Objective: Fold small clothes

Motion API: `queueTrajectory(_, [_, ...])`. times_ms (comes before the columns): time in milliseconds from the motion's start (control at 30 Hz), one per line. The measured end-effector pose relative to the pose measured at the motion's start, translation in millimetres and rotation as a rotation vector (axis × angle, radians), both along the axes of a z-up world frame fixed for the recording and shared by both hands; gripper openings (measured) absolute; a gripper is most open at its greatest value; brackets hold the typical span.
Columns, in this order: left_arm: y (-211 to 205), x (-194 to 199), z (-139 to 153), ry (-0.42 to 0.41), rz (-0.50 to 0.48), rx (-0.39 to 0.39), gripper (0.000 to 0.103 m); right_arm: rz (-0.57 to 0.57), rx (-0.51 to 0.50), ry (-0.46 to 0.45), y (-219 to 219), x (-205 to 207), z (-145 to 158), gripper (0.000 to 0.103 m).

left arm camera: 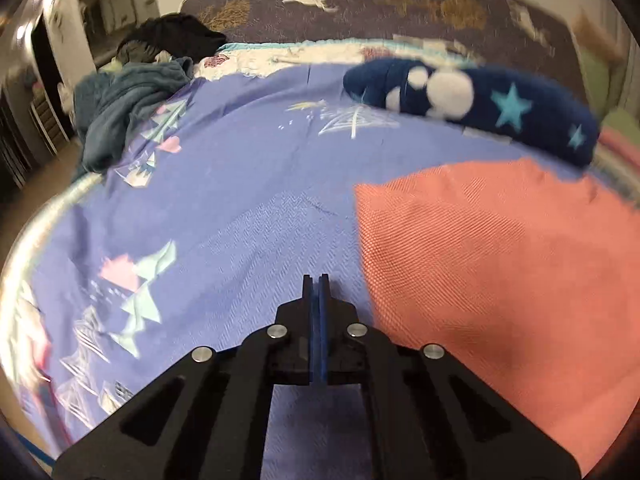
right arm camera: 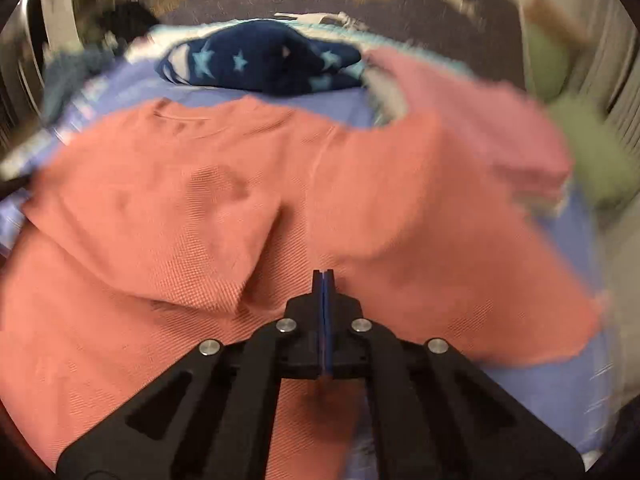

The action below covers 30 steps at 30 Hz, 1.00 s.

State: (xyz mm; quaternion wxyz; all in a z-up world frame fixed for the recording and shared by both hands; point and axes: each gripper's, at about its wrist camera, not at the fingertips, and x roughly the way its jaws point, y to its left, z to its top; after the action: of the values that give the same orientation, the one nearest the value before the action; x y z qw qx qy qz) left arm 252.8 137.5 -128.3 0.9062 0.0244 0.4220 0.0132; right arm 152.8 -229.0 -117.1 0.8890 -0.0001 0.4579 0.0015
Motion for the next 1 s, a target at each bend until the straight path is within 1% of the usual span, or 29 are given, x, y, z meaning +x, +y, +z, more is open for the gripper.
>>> queueTrajectory(33, [0.5,-6.5,7.6,-0.027,0.007,0.012,0.012,0.002,0.032,-0.008,-0.8,-3.7,0.5,0.002])
queueTrajectory(67, [-0.6,-12.6,14.3,-0.049,0.004,0.021,0.020,0.006,0.037,-0.021,0.6,-7.8,2.8,0.007])
queueTrajectory(100, [-3.0,-17.7,20.3,-0.067,-0.005,0.015,0.026,0.008,0.035,-0.027,2.0,-10.6,4.6,0.020])
queueTrajectory(133, [-6.2,-24.0,28.1,-0.090,-0.020,-0.005,0.036,0.012,0.043,-0.033,2.7,-12.9,6.9,0.028])
queueTrajectory(167, [-12.0,-28.2,33.9,-0.107,-0.041,-0.023,0.043,0.014,0.071,-0.040,2.2,-16.1,10.0,0.037])
queueTrajectory(233, [-23.6,-35.4,38.6,-0.118,-0.080,-0.022,0.046,0.009,0.102,-0.047,-0.7,-21.0,12.9,0.037])
queueTrajectory(267, [-29.6,-39.3,39.2,-0.123,-0.096,-0.017,0.050,0.007,0.102,-0.054,0.3,-21.9,13.0,0.037])
queueTrajectory(300, [-36.5,-44.9,39.4,-0.127,-0.118,-0.014,0.054,0.011,0.075,-0.066,4.6,-24.5,12.9,0.038])
queueTrajectory(333, [-44.7,-47.7,36.9,-0.125,-0.139,-0.002,0.060,0.025,0.036,-0.072,11.2,-29.1,13.2,0.038])
queueTrajectory(367, [-52.4,-48.2,32.6,-0.117,-0.155,0.027,0.064,0.056,-0.034,-0.075,20.9,-32.5,11.3,0.040])
queueTrajectory(433, [-66.1,-45.2,14.5,-0.077,-0.160,0.144,0.064,0.102,-0.105,-0.074,32.8,-38.7,7.4,0.047])
queueTrajectory(467, [-68.8,-42.5,6.1,-0.049,-0.150,0.174,0.064,0.129,-0.107,-0.071,37.7,-42.6,6.2,0.051])
queueTrajectory(500, [-69.4,-39.3,-2.9,-0.017,-0.138,0.184,0.065,0.136,-0.098,-0.069,39.0,-45.3,5.7,0.051])
queueTrajectory(600, [-68.5,-39.9,-1.1,-0.023,-0.131,0.181,0.065,0.144,-0.068,-0.082,41.8,-51.1,10.2,0.052])
queueTrajectory(667, [-67.6,-38.8,-3.7,-0.014,-0.131,0.181,0.065,0.162,-0.052,-0.087,48.1,-45.4,8.8,0.052])
queueTrajectory(700, [-66.7,-39.4,-3.7,-0.012,-0.128,0.180,0.066,0.156,-0.070,-0.084,52.7,-38.9,4.9,0.052])
queueTrajectory(733, [-65.5,-38.9,-3.8,-0.010,-0.122,0.179,0.068,0.147,-0.098,-0.089,56.7,-32.2,0.8,0.051])
queueTrajectory(767, [-63.6,-38.6,-4.3,-0.009,-0.114,0.177,0.072,0.124,-0.141,-0.099,59.3,-21.8,-5.4,0.035])
queueTrajectory(800, [-62.2,-38.3,-4.9,-0.009,-0.110,0.172,0.073,0.087,-0.169,-0.102,56.3,-13.1,-9.2,0.005])
queueTrajectory(833, [-61.1,-39.2,-4.8,-0.009,-0.103,0.161,0.075,0.059,-0.159,-0.097,50.7,-10.1,-8.1,0.003])
queueTrajectory(867, [-59.0,-39.0,-4.8,-0.008,-0.098,0.150,0.077,-0.010,-0.118,-0.126,35.3,-13.2,0.6,0.000])
queueTrajectory(900, [-56.4,-38.8,-4.9,-0.006,-0.092,0.138,0.078,-0.049,-0.123,-0.157,27.1,-19.6,6.9,0.000])
queueTrajectory(933, [-55.5,-38.5,-5.3,-0.005,-0.089,0.131,0.079,-0.071,-0.139,-0.182,19.8,-26.1,12.8,0.000])
queueTrajectory(967, [-55.2,-38.2,-5.6,-0.002,-0.088,0.129,0.079,-0.103,-0.188,-0.191,12.1,-33.6,16.5,0.000])
queueTrajectory(1000, [-55.6,-38.2,-5.8,-0.003,-0.088,0.134,0.079,-0.143,-0.241,-0.180,5.8,-37.8,16.2,0.001])
